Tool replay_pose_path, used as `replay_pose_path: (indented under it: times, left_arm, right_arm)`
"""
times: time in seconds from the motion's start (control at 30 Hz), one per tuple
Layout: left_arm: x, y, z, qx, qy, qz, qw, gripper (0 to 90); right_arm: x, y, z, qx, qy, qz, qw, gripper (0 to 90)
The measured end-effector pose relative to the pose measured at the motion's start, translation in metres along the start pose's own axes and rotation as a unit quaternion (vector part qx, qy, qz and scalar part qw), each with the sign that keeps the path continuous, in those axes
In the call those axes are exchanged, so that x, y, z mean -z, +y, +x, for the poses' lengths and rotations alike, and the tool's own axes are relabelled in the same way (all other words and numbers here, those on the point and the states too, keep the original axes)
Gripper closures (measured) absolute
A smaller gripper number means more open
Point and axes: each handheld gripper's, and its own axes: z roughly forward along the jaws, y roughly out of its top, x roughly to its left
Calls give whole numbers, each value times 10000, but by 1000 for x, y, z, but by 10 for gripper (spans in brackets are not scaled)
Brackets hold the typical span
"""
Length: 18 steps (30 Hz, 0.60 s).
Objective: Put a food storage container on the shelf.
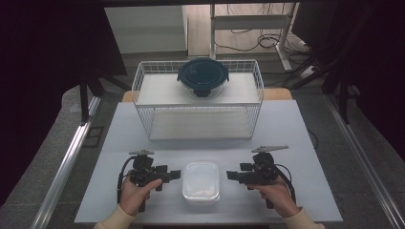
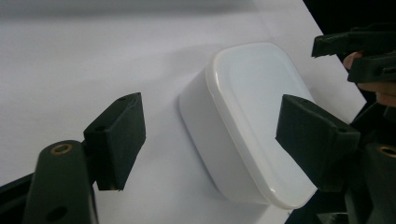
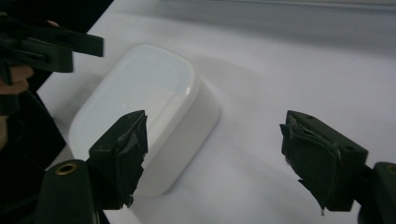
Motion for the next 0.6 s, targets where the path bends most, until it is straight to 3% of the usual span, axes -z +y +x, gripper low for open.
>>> replay_pose_path:
  times: [0.23,0.3,0.47,0.6]
  left_arm:
    - [-12,-3,-1,187,-338,129,9992,261]
    - [-16,-4,1,307,-529,180,9980,277]
    - [-21,-5,1,313,-634,297,9971,354]
    - [-27,-8,5,586,-994,377,9926,403]
  right_arm:
    - [-17,-5,10,-228,194,133,9995,286]
    - [-22,-6,13,-270,242,168,9992,302]
    - [-33,-9,17,-364,361,226,9984,344]
    - [-38,-12,18,-413,422,282,9979,379]
